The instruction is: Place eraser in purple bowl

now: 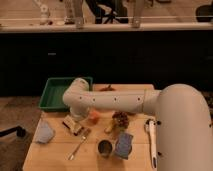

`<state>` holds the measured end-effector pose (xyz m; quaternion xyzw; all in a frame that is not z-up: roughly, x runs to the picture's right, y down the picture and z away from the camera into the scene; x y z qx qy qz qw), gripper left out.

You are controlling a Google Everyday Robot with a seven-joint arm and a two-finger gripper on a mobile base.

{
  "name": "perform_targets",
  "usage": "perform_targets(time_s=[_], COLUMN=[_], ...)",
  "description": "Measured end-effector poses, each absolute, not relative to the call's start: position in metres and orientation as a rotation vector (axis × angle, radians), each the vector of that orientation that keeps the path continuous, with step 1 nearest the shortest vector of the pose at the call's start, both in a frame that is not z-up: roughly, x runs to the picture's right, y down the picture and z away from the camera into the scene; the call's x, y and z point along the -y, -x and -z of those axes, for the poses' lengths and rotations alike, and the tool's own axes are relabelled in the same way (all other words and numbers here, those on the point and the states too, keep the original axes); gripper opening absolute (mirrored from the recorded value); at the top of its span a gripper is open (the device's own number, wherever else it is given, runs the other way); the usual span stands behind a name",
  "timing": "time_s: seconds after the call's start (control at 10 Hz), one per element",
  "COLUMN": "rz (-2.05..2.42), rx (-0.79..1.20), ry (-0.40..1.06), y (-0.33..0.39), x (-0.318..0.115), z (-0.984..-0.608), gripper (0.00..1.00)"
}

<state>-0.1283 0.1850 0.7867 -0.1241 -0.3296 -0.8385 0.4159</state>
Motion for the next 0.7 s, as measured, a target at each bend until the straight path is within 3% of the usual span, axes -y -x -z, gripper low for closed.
perform_targets(time_s=[0.7], rz=[2.109], rx=[0.778], ry=[0.333], y=[0.14], x=[-0.207], z=[-0.802], gripper=[0.8])
